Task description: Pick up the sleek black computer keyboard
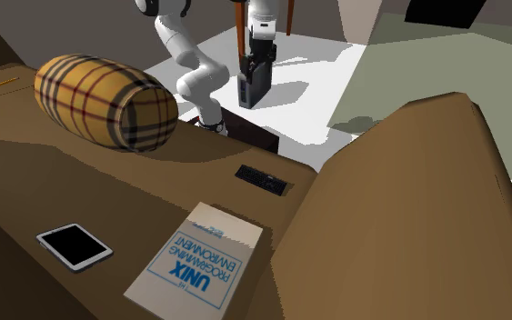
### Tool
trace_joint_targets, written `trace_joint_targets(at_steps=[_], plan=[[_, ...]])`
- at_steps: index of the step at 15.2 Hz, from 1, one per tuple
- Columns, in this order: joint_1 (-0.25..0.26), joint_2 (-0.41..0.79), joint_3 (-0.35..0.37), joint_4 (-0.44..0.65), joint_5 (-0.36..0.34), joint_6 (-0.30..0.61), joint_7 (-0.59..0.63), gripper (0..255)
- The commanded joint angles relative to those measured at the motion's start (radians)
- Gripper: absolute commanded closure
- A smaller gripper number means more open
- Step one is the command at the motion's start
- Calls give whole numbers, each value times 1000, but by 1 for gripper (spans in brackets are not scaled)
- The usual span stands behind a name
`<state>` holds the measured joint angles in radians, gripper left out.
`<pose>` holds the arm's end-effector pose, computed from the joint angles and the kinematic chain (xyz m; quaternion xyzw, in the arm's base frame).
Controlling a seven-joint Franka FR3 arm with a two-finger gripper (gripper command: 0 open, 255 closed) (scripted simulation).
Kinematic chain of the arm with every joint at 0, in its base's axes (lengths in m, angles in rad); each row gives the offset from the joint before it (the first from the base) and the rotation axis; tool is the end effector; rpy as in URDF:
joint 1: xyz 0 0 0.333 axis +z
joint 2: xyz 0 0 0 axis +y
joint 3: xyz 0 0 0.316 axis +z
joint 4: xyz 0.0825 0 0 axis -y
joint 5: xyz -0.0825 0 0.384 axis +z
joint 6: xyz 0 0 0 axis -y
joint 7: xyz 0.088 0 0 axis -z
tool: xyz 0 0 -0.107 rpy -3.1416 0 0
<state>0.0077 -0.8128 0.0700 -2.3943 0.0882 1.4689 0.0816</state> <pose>0.2861 0.0383 0.5716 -0.9981 0.0123 0.0580 0.0147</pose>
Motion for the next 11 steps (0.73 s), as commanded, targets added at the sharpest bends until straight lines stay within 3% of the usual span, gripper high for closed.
trace_joint_targets(at_steps=[1, 11], plan=[[0, 0, 0, 0, 0, 0, 0, 0], [-51, 232, -176, 66, -119, 188, -240, 0]])
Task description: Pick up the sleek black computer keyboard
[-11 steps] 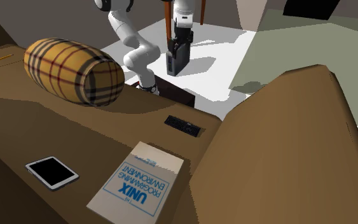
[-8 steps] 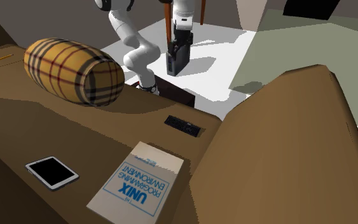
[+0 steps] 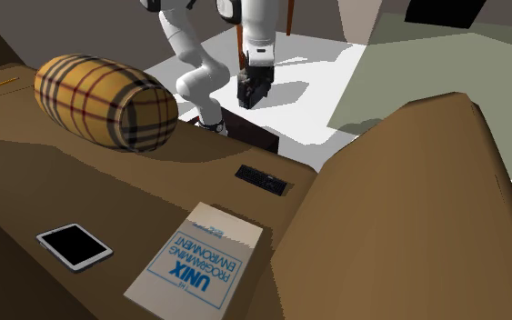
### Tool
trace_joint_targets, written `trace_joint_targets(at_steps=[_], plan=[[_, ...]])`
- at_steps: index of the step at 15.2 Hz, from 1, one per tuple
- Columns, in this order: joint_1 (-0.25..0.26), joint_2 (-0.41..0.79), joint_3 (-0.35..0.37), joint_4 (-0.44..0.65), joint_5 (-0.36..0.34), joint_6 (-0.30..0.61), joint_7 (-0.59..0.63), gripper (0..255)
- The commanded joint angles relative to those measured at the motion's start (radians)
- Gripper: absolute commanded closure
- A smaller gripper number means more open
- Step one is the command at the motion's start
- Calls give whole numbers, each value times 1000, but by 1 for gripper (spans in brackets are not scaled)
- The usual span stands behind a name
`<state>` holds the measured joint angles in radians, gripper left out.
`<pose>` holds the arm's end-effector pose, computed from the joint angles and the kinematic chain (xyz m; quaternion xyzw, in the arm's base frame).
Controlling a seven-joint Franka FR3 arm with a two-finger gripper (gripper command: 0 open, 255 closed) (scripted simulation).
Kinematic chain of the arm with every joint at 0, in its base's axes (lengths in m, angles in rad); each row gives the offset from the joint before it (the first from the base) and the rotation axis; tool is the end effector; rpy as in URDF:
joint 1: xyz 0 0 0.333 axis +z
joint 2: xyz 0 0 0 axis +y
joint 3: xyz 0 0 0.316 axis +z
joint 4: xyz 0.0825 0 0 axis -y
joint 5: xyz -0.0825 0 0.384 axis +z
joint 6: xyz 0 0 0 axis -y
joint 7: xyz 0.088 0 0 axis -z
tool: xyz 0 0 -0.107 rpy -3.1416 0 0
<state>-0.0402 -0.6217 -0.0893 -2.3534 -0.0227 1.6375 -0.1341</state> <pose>0.3495 -0.0529 0.5420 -0.9987 -0.0132 0.0458 0.0205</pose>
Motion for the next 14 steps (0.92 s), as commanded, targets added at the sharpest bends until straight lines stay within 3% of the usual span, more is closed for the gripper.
trace_joint_targets(at_steps=[1, 8, 14], plan=[[-6, 70, -33, 39, -15, 37, -48, 0], [-22, 290, -141, 174, -26, 140, -211, 0], [-38, 503, -215, 341, 17, 193, -357, 0]])
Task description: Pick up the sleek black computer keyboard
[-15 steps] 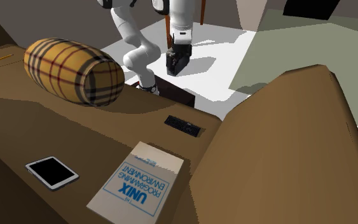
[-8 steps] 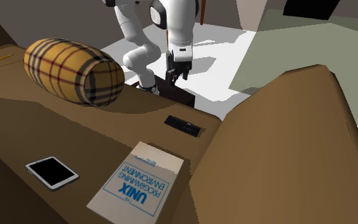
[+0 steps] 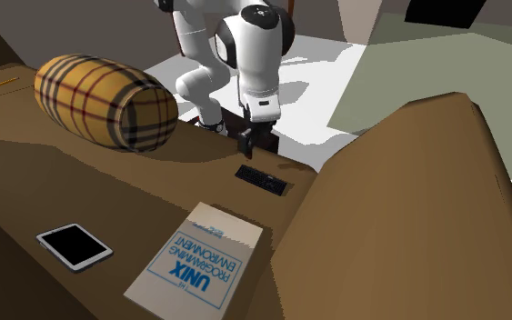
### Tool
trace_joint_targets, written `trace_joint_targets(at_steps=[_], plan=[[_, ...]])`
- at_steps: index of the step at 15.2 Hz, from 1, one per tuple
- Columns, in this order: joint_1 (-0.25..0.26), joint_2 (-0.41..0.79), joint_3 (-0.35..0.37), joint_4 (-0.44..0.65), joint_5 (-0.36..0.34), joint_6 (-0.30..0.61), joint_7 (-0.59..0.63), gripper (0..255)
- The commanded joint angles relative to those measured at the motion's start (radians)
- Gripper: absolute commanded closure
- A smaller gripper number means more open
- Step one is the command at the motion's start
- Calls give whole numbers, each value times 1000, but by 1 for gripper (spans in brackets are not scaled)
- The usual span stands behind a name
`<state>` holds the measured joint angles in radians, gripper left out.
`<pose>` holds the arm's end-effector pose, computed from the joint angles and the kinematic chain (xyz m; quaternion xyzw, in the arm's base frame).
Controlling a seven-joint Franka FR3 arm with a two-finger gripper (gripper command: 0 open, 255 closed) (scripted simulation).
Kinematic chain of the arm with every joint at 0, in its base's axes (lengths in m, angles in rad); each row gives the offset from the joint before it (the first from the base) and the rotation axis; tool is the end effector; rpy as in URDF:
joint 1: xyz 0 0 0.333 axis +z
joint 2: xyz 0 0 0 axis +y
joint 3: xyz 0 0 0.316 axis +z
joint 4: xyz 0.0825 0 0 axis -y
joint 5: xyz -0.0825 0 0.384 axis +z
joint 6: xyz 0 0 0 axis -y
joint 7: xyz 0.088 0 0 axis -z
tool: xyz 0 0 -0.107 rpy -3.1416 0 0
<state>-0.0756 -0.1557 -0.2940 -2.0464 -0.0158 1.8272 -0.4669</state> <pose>0.4685 -0.1891 0.4996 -0.9979 -0.0533 0.0260 0.0278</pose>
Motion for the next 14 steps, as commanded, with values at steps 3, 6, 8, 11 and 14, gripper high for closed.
trace_joint_targets(at_steps=[3, 6, 8, 11, 14], plan=[[-17, 152, -38, 138, 49, 14, -98, 0], [-29, 215, -47, 186, 73, 27, -137, 0], [-30, 220, -47, 165, 75, 53, -139, 0], [-30, 229, -47, 135, 79, 91, -143, 0], [-30, 235, -46, 120, 82, 111, -145, 0]])
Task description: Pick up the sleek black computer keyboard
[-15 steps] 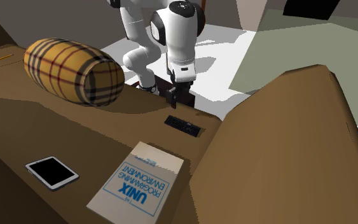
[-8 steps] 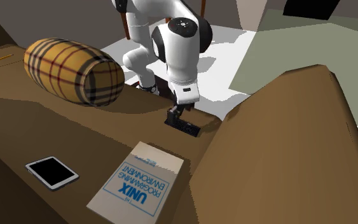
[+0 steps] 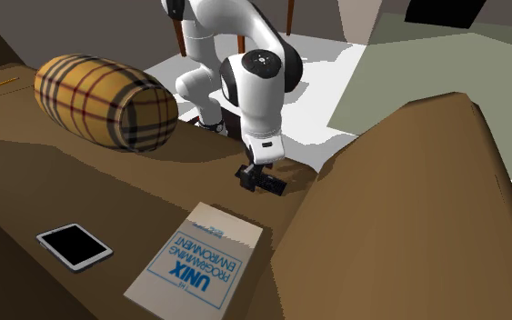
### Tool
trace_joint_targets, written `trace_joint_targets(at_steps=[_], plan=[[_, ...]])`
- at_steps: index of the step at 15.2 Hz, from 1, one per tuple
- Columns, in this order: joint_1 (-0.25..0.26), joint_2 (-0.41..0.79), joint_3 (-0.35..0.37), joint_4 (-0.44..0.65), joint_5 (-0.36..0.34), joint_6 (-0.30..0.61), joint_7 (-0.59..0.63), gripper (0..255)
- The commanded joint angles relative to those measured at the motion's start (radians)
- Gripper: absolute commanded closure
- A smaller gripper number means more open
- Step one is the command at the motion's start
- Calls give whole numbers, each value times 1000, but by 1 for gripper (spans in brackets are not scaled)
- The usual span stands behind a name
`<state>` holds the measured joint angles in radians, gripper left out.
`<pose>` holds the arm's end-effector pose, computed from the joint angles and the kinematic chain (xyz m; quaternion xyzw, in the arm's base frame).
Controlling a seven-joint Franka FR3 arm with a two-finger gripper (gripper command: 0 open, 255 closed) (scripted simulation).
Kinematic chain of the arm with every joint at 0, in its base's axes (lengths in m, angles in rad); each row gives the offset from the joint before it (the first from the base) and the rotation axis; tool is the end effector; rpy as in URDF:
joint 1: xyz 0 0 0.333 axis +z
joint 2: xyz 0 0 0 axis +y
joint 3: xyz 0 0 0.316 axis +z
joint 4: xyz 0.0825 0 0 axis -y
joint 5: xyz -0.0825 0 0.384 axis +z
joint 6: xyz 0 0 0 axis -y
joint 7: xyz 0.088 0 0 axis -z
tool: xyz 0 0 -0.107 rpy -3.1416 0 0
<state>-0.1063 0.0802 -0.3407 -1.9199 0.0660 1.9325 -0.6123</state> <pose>0.5186 -0.2395 0.4465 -0.9969 -0.0700 0.0184 0.0306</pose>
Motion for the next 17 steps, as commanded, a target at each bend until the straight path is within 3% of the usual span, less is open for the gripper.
trace_joint_targets(at_steps=[1, 10, 17], plan=[[0, 1, 0, -4, 1, 5, -1, 255], [1, -1, 0, -6, 0, 6, 0, 255], [2, -22, 0, 64, -9, -84, 9, 255]])
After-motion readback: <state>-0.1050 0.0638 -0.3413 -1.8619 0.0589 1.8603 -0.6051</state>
